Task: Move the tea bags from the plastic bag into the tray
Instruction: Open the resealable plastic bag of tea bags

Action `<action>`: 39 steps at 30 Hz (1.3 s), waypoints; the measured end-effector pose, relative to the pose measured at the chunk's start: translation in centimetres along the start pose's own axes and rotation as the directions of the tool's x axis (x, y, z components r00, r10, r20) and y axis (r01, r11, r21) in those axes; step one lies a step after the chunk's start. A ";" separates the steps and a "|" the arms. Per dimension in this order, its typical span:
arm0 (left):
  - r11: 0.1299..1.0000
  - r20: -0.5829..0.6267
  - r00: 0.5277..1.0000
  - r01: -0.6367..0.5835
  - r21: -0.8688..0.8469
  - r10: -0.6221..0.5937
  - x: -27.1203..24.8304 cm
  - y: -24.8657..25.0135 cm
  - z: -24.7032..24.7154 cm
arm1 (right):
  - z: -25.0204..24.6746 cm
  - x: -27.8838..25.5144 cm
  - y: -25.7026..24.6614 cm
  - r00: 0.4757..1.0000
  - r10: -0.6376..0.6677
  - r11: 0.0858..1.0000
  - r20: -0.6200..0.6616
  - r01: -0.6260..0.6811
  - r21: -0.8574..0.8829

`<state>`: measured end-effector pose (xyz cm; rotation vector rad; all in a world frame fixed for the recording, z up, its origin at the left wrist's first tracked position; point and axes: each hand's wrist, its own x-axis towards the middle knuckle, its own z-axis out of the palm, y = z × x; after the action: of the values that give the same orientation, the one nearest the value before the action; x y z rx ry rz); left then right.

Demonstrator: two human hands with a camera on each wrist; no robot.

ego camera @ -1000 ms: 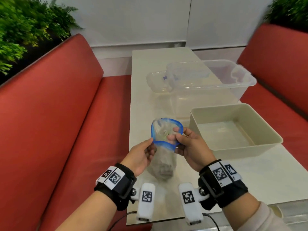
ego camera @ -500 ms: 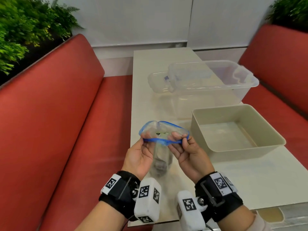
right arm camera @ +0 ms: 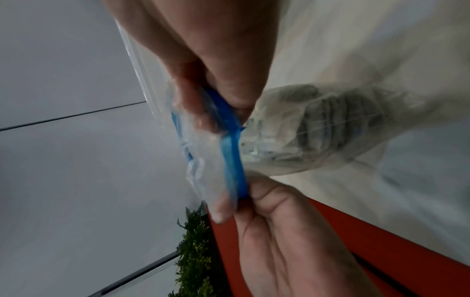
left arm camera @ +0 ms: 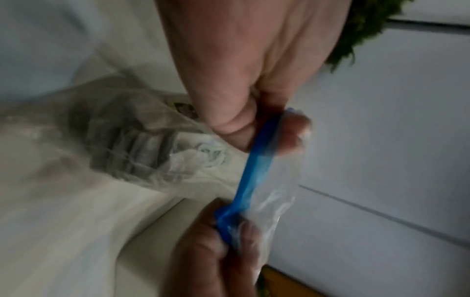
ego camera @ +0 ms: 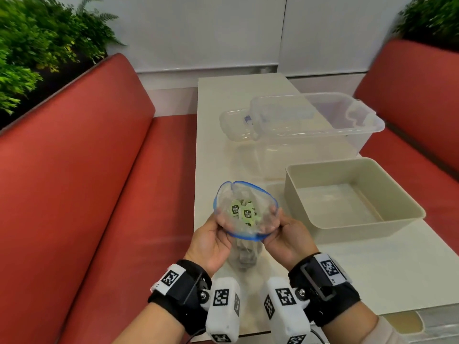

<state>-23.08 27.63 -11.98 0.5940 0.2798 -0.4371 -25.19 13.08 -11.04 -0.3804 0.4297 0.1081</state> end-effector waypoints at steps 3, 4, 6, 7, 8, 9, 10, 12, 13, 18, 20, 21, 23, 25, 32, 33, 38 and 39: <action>0.933 0.030 0.995 0.078 0.352 -0.094 -0.5 1.0 0.6 | 0.4 -0.2 -0.6 1.000 -0.003 0.999 -0.019 0.002 -0.034; 0.843 0.011 0.997 0.061 0.535 -0.079 -0.5 1.5 0.8 | 0.4 -0.2 -0.8 0.999 -0.008 0.998 -0.031 0.006 -0.061; 0.557 -0.050 0.991 -0.026 0.830 0.121 -0.1 2.7 1.5 | 0.2 0.0 -1.1 0.999 -0.030 0.990 -0.041 0.024 -0.138; 0.391 -0.018 0.961 -0.095 0.915 0.275 0.1 3.3 1.8 | 0.1 0.2 -1.3 0.999 -0.039 0.982 -0.030 0.033 -0.188; 0.217 0.072 0.918 -0.167 0.962 0.389 0.3 3.8 2.3 | 0.1 0.5 -1.4 0.999 -0.042 0.966 -0.009 0.038 -0.255; 0.008 0.195 0.873 -0.222 0.975 0.447 0.5 4.2 3.1 | 0.4 0.4 -1.5 0.998 -0.055 0.941 0.019 0.058 -0.334; -0.201 0.318 0.839 -0.252 0.946 0.442 0.7 4.5 3.9 | 0.8 0.3 -1.5 0.996 -0.074 0.902 0.046 0.087 -0.423; -0.534 0.455 0.832 -0.239 0.811 0.318 1.2 4.6 5.4 | 1.4 0.0 -1.7 0.987 -0.156 0.807 0.045 0.154 -0.571; -0.656 0.482 0.838 -0.217 0.723 0.255 1.6 4.5 5.8 | 1.7 0.0 -1.8 0.978 -0.207 0.742 0.033 0.178 -0.647; -0.857 0.506 0.855 -0.177 0.484 0.109 2.9 4.5 6.9 | 2.6 0.0 -1.8 0.860 -0.482 0.069 0.169 0.230 -0.971; -0.841 0.507 0.850 -0.167 0.515 0.142 3.0 5.7 7.0 | 2.1 -0.1 -2.4 0.806 -0.544 -0.195 0.236 0.152 -0.969; -0.830 0.510 0.844 -0.160 0.535 0.166 3.0 6.3 6.8 | 1.9 -0.2 -2.9 0.792 -0.559 -0.255 0.245 0.117 -0.960; -0.808 0.505 0.841 -0.153 0.569 0.196 3.1 7.5 6.2 | 1.7 -0.4 -4.0 0.807 -0.543 -0.256 0.232 0.104 -0.961; -0.786 0.473 0.865 -0.171 0.594 0.169 3.4 7.9 5.6 | 1.6 -0.4 -4.7 0.824 -0.508 -0.258 0.251 0.132 -0.957; -0.667 0.338 0.931 -0.166 0.726 0.137 3.1 7.8 5.0 | 2.0 0.5 -5.4 0.847 -0.457 -0.355 0.273 0.108 -0.929; -0.646 0.316 0.940 -0.163 0.746 0.128 3.1 7.8 4.7 | 2.0 0.5 -5.3 0.870 -0.416 -0.371 0.266 0.105 -0.923; -0.361 0.260 0.964 -0.220 0.906 0.063 3.4 7.7 2.7 | 2.0 0.7 -4.8 0.928 -0.307 -0.141 0.210 0.174 -0.975; -0.233 0.256 0.966 -0.240 0.942 0.042 3.4 7.6 2.4 | 1.8 0.8 -4.7 0.930 -0.309 -0.048 0.200 0.194 -0.980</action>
<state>-16.18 30.75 -7.72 2.2952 -0.4435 -0.3829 -22.90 9.43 -8.25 -2.0076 0.2712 0.0054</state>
